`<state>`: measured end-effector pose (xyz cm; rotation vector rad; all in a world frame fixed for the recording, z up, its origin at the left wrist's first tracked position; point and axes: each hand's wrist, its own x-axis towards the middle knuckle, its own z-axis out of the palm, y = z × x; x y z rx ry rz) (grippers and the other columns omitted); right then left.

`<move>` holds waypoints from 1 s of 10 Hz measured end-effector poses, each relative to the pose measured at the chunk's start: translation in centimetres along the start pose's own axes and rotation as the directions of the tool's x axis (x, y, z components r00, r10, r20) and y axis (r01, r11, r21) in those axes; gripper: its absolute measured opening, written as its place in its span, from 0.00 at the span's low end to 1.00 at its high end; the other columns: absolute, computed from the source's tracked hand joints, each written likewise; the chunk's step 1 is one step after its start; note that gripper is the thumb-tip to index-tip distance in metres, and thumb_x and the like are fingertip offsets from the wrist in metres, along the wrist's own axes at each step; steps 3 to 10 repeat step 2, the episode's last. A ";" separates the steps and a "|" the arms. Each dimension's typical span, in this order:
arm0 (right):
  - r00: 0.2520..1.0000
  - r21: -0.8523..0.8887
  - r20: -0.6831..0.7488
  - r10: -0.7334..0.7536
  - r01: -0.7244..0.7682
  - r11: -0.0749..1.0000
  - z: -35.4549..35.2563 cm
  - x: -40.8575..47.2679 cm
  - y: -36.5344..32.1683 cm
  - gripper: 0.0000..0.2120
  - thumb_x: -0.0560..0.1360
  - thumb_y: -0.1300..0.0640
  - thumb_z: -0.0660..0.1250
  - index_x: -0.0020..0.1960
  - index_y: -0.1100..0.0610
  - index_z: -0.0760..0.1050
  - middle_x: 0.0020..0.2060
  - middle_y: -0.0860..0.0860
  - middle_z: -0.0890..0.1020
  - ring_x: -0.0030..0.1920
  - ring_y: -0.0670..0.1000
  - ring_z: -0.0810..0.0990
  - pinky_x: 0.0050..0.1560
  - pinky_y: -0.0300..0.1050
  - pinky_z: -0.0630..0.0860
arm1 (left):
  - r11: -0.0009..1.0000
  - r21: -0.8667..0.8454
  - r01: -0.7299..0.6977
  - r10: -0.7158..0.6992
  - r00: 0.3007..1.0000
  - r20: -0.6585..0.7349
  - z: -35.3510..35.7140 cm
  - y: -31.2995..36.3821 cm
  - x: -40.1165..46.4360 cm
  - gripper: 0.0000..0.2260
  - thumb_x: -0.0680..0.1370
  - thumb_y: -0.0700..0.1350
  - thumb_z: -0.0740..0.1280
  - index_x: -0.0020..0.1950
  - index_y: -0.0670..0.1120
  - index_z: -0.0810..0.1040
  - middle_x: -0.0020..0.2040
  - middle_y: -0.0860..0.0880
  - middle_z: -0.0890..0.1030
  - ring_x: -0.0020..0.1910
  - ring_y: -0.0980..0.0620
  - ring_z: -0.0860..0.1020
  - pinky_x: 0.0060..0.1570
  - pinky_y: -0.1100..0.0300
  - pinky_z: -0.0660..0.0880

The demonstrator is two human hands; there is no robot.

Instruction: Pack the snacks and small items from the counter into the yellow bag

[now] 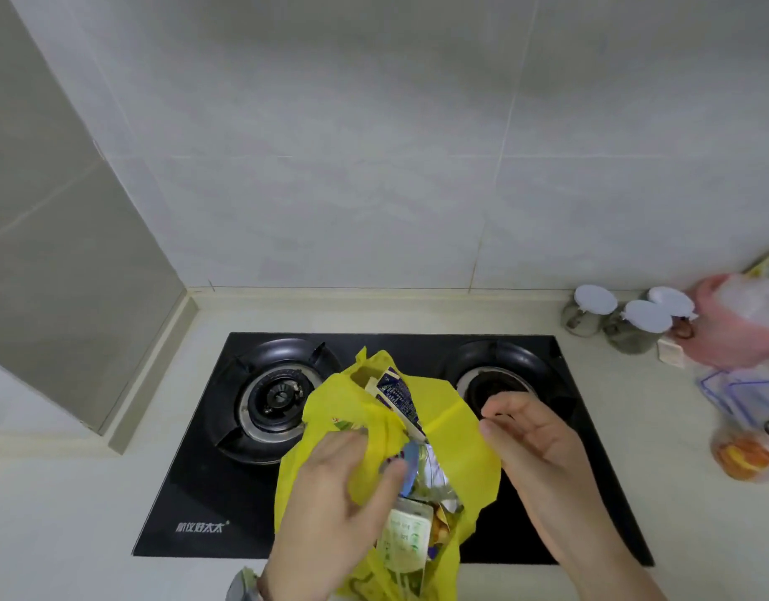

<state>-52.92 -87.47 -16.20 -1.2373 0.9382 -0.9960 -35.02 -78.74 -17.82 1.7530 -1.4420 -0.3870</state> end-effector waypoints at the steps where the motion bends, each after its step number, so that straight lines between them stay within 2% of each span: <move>1: 1.000 -0.054 0.017 -0.007 0.008 0.998 -1.1 -1.3 -0.6 0.10 0.70 0.64 0.72 0.41 0.49 0.81 0.36 0.52 0.82 0.39 0.48 0.79 0.40 0.33 0.75 | 0.966 0.234 -0.105 0.125 0.990 -0.071 0.0 0.3 -1.4 0.18 0.73 0.61 0.61 0.45 0.51 0.83 0.51 0.56 0.80 0.47 0.57 0.78 0.44 0.63 0.76; 2: 0.998 -0.087 -0.064 -0.004 -0.002 0.996 -3.1 -2.9 -1.3 0.24 0.49 0.46 0.83 0.42 0.49 0.81 0.36 0.54 0.83 0.36 0.47 0.80 0.40 0.31 0.76 | 1.000 0.002 0.005 -0.004 0.971 -0.240 -1.3 0.0 -3.4 0.12 0.71 0.57 0.63 0.47 0.55 0.83 0.50 0.56 0.81 0.47 0.61 0.78 0.48 0.67 0.73; 10: 0.998 -0.087 -0.064 -0.004 -0.002 0.996 -3.1 -2.9 -1.3 0.24 0.49 0.46 0.83 0.42 0.49 0.81 0.36 0.54 0.83 0.36 0.47 0.80 0.40 0.31 0.76 | 1.000 0.002 0.005 -0.004 0.971 -0.240 -1.3 0.0 -3.4 0.12 0.71 0.57 0.63 0.47 0.55 0.83 0.50 0.56 0.81 0.47 0.61 0.78 0.48 0.67 0.73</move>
